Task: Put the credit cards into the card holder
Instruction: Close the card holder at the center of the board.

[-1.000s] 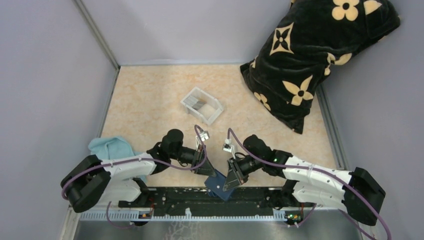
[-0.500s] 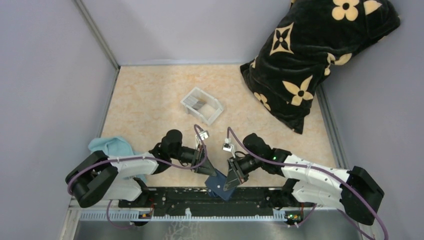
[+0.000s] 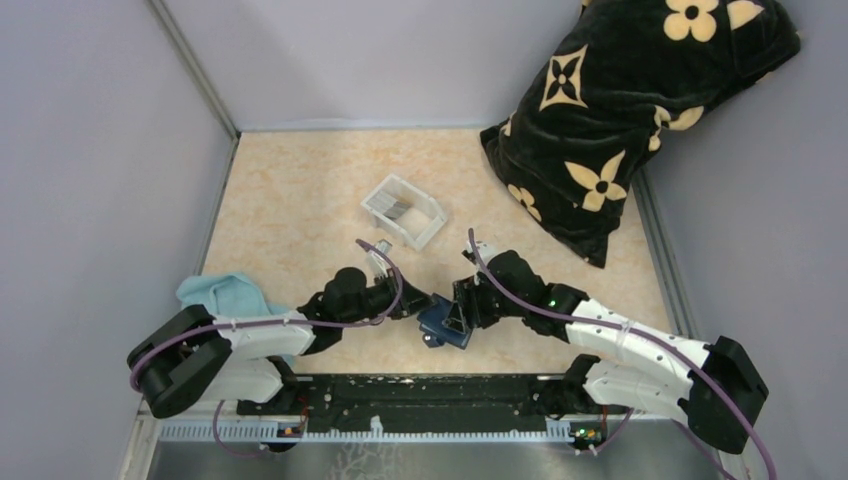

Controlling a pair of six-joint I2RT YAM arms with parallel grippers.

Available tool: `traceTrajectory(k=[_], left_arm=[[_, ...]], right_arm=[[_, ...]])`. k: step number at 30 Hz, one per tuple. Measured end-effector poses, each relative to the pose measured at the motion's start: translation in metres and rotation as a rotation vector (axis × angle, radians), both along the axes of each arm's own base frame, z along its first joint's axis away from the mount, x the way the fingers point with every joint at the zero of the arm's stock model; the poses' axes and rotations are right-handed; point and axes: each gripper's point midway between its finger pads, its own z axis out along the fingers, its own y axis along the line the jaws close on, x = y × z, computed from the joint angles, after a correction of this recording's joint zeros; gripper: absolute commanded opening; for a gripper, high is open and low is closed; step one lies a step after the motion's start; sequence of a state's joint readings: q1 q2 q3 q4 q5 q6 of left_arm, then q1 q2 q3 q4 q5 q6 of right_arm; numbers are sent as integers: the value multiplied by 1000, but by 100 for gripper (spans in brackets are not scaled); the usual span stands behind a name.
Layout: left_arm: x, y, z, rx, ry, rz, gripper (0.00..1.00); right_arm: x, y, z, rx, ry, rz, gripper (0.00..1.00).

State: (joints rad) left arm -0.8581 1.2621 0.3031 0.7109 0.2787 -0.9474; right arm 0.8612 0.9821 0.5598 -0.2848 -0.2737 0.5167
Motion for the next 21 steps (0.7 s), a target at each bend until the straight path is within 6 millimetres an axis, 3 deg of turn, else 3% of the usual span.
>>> traceTrajectory(k=[5, 12, 16, 21], left_arm=[[25, 8, -12, 26, 60, 251, 0], [42, 23, -44, 90, 137, 505, 0], [41, 35, -65, 132, 218, 657, 0], [41, 43, -74, 144, 333, 880, 0]], right_arm=[[27, -18, -9, -99, -93, -134, 65], [53, -39, -13, -184, -188, -272, 68], [59, -47, -16, -205, -216, -311, 68], [51, -41, -21, -214, -264, -275, 68]])
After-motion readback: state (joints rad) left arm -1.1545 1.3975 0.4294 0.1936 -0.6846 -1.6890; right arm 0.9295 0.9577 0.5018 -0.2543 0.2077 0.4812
